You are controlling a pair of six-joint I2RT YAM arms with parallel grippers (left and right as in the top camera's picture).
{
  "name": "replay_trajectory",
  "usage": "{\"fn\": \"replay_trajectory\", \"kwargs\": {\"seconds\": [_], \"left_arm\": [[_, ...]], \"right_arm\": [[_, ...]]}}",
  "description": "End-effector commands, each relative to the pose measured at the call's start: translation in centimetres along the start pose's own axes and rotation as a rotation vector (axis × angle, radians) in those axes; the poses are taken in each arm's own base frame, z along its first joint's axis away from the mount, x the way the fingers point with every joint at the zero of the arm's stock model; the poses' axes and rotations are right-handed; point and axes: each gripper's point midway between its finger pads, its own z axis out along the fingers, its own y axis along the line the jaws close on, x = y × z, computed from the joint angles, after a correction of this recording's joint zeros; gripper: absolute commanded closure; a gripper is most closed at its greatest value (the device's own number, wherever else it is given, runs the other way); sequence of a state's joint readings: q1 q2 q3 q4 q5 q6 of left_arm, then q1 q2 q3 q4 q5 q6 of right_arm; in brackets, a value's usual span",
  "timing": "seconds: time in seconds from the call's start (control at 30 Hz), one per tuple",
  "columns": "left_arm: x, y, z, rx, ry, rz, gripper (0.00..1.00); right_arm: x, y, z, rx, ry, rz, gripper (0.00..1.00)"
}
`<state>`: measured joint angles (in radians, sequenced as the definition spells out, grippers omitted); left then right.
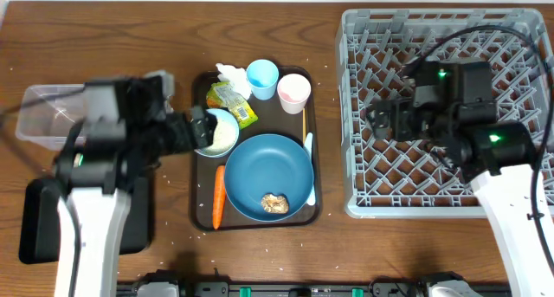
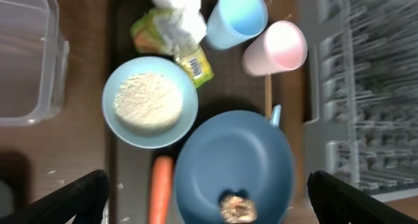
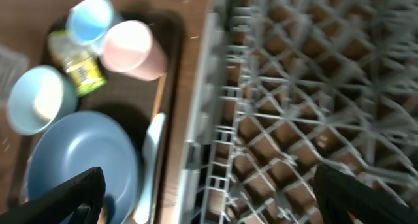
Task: Sort waste into correct bins and load items into the dishwasher rack
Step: 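Reach the left gripper toward the blue cup on the tray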
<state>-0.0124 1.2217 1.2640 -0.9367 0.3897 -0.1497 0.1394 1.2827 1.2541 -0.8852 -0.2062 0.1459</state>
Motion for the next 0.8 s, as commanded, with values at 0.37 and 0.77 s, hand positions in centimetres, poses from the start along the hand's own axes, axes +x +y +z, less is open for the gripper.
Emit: {"fn": "replay_trajectory", "kwargs": {"seconds": [0.37,0.77], "left_arm": [[-8.3,-0.3,14.0,-0.185,0.024,0.178,0.02],[-9.9,0.5,22.0,-0.162,-0.026,0.19,0.13]], "right_arm": [[-0.6,-3.2,-1.2,0.091,-0.019,0.188,0.01],[-0.2,-3.2,-1.1,0.09,-0.007,0.226,0.01]]}}
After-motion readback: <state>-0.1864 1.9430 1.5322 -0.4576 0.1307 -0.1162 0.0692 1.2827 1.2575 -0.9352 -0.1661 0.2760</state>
